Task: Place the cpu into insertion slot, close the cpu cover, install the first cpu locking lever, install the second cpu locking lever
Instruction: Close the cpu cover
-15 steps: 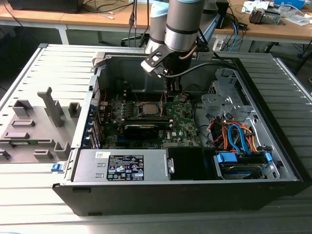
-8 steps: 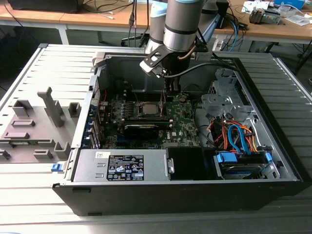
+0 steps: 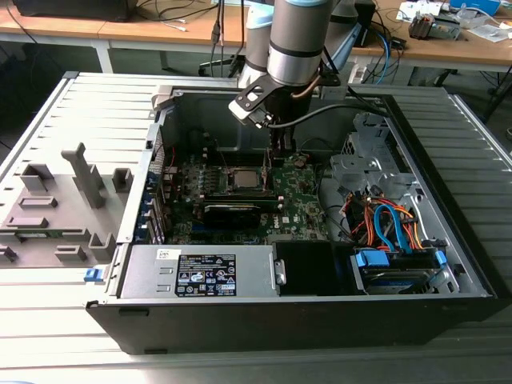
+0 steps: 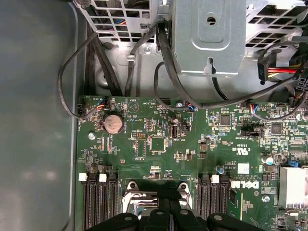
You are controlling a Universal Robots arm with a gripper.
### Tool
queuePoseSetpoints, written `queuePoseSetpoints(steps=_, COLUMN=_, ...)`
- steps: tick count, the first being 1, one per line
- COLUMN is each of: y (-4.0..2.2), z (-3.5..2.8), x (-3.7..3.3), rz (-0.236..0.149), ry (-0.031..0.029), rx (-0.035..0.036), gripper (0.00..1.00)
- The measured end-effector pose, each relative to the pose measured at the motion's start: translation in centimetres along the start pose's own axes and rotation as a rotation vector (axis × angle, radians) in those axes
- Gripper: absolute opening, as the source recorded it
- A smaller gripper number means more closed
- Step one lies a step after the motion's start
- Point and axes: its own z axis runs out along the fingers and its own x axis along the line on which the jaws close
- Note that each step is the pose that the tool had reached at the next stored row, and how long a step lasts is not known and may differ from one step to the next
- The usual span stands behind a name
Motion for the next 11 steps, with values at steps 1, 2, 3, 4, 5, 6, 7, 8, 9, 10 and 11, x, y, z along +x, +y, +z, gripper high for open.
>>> queuePoseSetpoints(steps=1, y=-0.02, z=0.03, x=0.0, rz=0.0, ry=0.0, rx=0.0, gripper=0.11)
queuePoseSetpoints(steps=2, y=-0.06, z=0.06, x=0.0, rz=0.0, ry=0.0, rx=0.0, gripper=0.11)
queuePoseSetpoints(steps=3, y=-0.07, z=0.07, x=0.0, rz=0.0, ry=0.0, rx=0.0, gripper=0.11)
queuePoseSetpoints(steps=4, y=-0.07, z=0.08, x=0.0, rz=0.0, ry=0.0, rx=0.0, gripper=0.11)
queuePoseSetpoints(steps=5, y=-0.09, z=0.1, x=0.01, rz=0.0, ry=0.0, rx=0.0, gripper=0.11)
queuePoseSetpoints(steps=6, y=-0.1, z=0.1, x=0.01, rz=0.0, ry=0.0, rx=0.0, gripper=0.11)
queuePoseSetpoints(steps=7, y=-0.11, z=0.11, x=0.01, rz=0.0, ry=0.0, rx=0.0, gripper=0.11)
queuePoseSetpoints(steps=8, y=-0.13, z=0.12, x=0.01, rz=0.0, ry=0.0, rx=0.0, gripper=0.11)
queuePoseSetpoints(steps=9, y=-0.14, z=0.13, x=0.01, rz=0.0, ry=-0.0001, rx=0.0, gripper=0.11)
queuePoseSetpoints(steps=10, y=-0.15, z=0.15, x=0.01, rz=0.0, ry=0.0, rx=0.0001, gripper=0.11)
queuePoseSetpoints(steps=11, y=-0.17, z=0.17, x=0.01, rz=0.0, ry=0.0, rx=0.0, gripper=0.11)
